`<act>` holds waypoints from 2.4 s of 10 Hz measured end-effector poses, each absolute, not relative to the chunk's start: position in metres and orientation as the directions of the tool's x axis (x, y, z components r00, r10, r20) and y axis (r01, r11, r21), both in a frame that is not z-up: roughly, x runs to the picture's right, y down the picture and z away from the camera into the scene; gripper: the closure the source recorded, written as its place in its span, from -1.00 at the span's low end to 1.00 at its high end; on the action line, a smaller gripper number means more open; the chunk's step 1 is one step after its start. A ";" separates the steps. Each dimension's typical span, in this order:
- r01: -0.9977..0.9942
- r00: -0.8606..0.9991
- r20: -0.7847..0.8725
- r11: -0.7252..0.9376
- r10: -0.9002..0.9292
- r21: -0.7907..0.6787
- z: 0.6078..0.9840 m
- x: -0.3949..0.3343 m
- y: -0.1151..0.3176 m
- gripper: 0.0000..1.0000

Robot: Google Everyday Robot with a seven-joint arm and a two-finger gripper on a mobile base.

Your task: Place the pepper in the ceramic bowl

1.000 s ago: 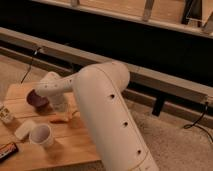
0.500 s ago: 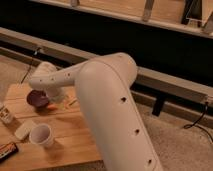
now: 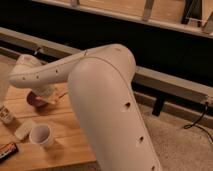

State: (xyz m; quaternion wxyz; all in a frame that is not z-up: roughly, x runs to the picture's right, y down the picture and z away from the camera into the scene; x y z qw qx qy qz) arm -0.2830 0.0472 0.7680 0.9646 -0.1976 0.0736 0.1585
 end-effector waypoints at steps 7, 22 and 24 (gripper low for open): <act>-0.470 0.882 -0.162 0.801 0.443 -0.370 0.808 -0.357 0.014 1.00; -0.355 0.885 -0.420 0.873 0.199 -0.335 0.898 -0.352 0.039 0.96; -0.331 0.896 -0.409 0.872 0.172 -0.360 0.896 -0.357 0.044 0.61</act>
